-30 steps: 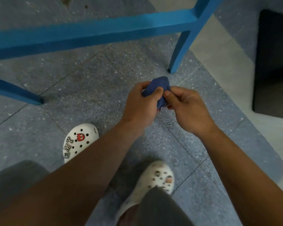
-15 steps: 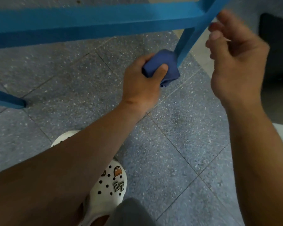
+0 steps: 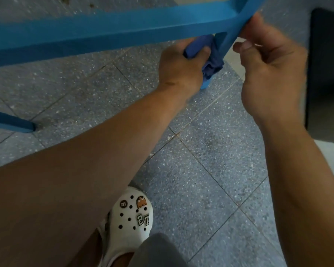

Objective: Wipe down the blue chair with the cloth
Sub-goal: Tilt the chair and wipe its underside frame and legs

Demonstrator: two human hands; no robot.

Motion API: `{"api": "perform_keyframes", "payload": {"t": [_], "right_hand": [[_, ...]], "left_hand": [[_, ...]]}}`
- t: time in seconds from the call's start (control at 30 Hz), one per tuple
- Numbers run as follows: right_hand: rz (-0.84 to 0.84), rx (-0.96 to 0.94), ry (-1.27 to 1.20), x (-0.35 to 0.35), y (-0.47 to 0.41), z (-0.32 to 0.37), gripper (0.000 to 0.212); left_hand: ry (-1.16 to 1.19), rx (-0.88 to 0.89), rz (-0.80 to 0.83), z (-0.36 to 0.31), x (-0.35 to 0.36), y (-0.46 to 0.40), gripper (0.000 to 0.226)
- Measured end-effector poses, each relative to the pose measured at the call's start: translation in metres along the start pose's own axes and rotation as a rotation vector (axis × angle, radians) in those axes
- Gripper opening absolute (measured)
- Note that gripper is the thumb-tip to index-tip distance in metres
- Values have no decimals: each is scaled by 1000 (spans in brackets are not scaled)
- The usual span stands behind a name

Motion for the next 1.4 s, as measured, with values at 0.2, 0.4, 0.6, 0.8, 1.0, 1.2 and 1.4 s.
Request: {"api": "perform_keyframes", "payload": {"t": [0.2,0.4,0.6,0.8,1.0,1.2,1.4], "right_hand": [[12,-8,-52,2,-1,-8,47],[18,45,-88,2,0,-19,46],[115,200,-98,14,14,-29,37],[63,324,-259,21,59,-35,19],[-381,291,-308,-11,45,-20,23],[-357,151,-385,38,41,19,22],[-376,167,-376,28,40,7,22]], "left_hand": [[-29,37,56,2,3,4,7],[78,-10,13,2,8,25,9],[133,-42,61,-22,10,50,24],[-40,6,499,-60,2,88,30],[-717,524,171,-150,-76,79,32],[-943,683,237,-156,-76,66,37],[-924,642,265,-150,-81,65,41]]}}
Point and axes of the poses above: each hand's wrist, its own y-axis away from the middle knuckle, its own x-axis out of the palm, z = x × y, the point moved 10 cm from there along -y, towards the middle knuckle, and after that the axes turned 9 degrees about x, right-handed, at the moved point
